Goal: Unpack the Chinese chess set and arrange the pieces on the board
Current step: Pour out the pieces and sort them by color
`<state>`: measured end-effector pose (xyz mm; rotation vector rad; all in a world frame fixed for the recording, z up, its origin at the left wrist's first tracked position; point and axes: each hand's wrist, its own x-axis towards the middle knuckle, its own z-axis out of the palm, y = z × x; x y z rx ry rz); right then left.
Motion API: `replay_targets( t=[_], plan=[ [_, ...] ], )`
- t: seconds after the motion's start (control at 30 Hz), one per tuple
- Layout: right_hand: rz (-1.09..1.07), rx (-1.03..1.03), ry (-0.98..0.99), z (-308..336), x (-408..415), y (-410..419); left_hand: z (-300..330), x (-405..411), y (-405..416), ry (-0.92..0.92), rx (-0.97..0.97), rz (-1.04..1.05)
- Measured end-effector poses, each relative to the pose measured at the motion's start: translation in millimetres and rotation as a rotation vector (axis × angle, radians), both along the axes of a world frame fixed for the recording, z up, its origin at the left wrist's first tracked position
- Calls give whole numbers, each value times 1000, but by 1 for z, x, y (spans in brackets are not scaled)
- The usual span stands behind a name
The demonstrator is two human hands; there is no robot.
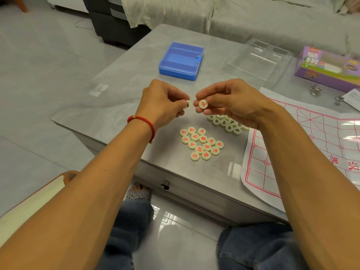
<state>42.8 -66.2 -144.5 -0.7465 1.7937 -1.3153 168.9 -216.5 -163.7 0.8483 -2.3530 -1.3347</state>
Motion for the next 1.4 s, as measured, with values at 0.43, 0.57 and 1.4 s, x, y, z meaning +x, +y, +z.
replay_targets(
  t=[0.43,0.57,1.4],
  plan=[
    [116,308,700,-26,14,-14,-24,-28,-4,-164,-342,42],
    [94,288,810,-42,19,-19,-29,-30,-6,-179,-366,43],
    [-316,343,821,-61,-54,17,-33,-66,32,-128,-110,-22]
  ],
)
